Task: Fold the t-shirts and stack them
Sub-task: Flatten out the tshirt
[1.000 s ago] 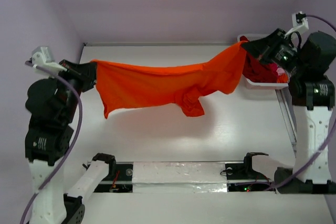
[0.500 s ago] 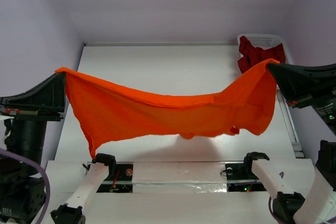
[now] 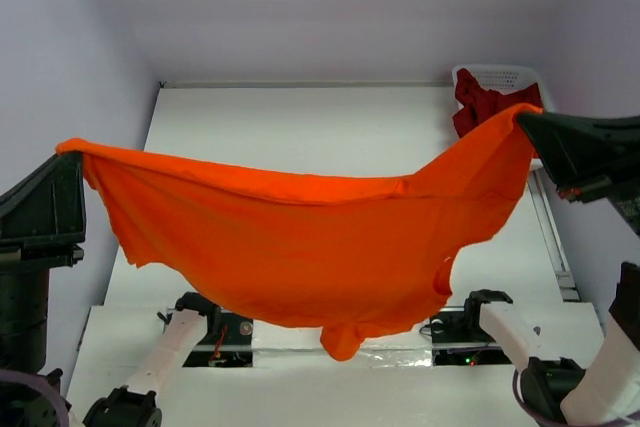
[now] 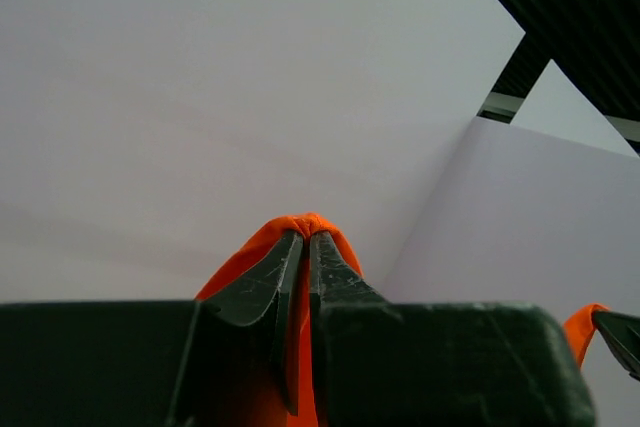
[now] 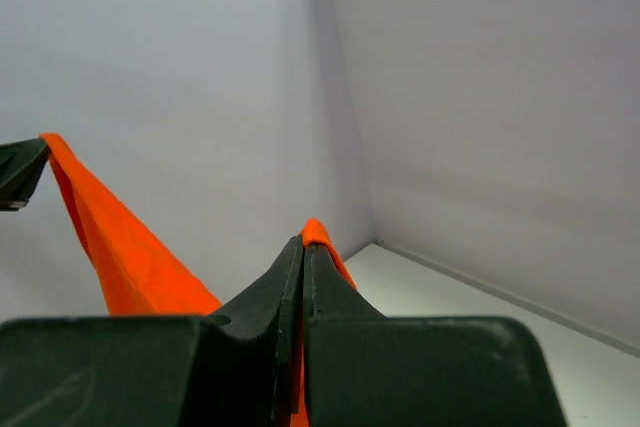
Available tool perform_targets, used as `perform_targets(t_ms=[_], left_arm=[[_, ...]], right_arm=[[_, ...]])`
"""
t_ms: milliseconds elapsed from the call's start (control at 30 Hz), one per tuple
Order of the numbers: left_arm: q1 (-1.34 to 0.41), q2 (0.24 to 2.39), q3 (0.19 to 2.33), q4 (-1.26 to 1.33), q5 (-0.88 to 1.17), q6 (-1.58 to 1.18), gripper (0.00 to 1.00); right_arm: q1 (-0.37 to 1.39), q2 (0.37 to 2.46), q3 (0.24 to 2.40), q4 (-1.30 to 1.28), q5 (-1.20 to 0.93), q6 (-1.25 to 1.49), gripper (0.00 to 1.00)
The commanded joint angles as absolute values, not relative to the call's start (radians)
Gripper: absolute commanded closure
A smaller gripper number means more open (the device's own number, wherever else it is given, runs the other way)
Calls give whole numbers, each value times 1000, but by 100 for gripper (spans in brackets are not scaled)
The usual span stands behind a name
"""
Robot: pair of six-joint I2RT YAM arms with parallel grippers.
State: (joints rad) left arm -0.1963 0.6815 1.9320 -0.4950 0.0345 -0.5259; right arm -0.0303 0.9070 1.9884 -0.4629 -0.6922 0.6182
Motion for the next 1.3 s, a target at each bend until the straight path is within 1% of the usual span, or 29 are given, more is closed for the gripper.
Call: perform_targets(t_ms=[0,200,367,500,667,767,900,1000,1167,1267], left_arm=[[-202,637,1914,-451,51,-520,100],[-212,551,1846,-442,55,-525,100],[-212,454,1733,-381,78,-560,100],[-212,430,1766,-391,103,-587,100],[-212,413,1807,-394,143,-621,100],[-212,413,1833,-390,167,-637,100],[-221,417,1859,-367,190,-653,100],[-221,416,1884,-347,187,-664,100],[-221,420,1937,-342,180,-670,100],[-230,433,1889,-331,141,-654,100]], right_arm=[[-23,816,1950,-419,-704,637,100],[-23,697,1884,-457,-703,626,100],[-23,608,1783,-440,-715,647,100],[-23,554,1781,-472,-712,652,100],[-23,537,1845,-497,-696,661,100],[-23,545,1878,-479,-709,679,100],[-23,531,1888,-388,-742,721,100],[-23,503,1902,-333,-753,767,100],[-23,489,1948,-331,-739,779,100],[-23,514,1924,-331,-710,767,100]])
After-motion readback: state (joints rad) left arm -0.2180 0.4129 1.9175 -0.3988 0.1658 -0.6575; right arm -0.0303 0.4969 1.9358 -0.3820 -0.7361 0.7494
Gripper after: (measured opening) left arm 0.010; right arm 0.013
